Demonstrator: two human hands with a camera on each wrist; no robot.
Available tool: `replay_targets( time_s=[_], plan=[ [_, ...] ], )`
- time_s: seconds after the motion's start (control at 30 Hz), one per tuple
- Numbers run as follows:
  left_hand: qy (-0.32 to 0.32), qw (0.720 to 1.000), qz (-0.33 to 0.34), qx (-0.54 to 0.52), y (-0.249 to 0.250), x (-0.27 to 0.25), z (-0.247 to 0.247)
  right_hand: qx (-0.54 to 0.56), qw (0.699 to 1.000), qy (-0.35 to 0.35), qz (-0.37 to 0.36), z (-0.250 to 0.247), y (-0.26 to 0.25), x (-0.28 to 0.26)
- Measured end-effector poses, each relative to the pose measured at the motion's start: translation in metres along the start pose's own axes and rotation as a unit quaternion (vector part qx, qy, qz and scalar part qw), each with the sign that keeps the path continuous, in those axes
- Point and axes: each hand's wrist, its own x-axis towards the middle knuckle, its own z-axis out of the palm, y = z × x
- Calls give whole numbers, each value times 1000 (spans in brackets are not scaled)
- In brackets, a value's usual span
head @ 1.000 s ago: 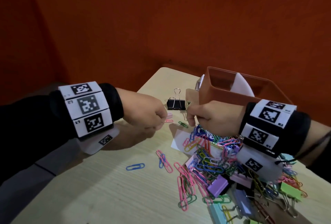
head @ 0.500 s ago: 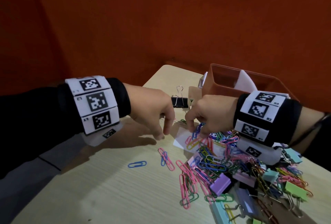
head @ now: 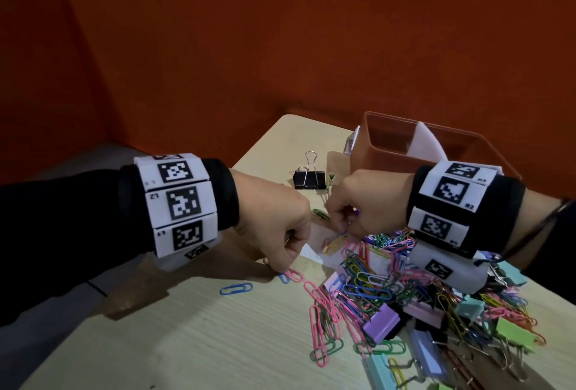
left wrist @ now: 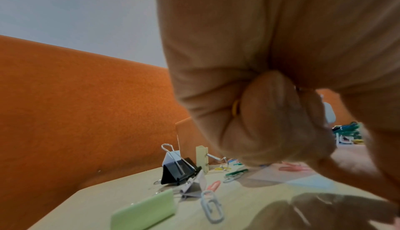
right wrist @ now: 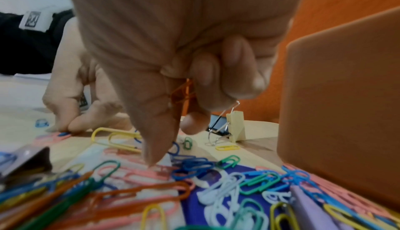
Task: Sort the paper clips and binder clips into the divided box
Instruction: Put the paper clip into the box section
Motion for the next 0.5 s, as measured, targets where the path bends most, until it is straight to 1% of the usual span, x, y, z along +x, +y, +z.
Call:
replay_targets(
  time_s=[0.13,0.2,0.3,0.4,0.5],
  plan=[
    [16,1000,-10,-22,-3,-2,-3,38,998,52,10,-5,7,-7],
    [15,1000,-16,-14,-3,-1,-4,39,997,65,6,-7,8,-10],
    [6,1000,-6,14,-2,2,0,46,997,60,18,-5,8,-11],
    [6,1000,5,30,1,5,2,75,996,33,33,-2,9,-12],
    [6,1000,2,19,0,6,1,87,995,24,43,-1,10,-13]
  ],
)
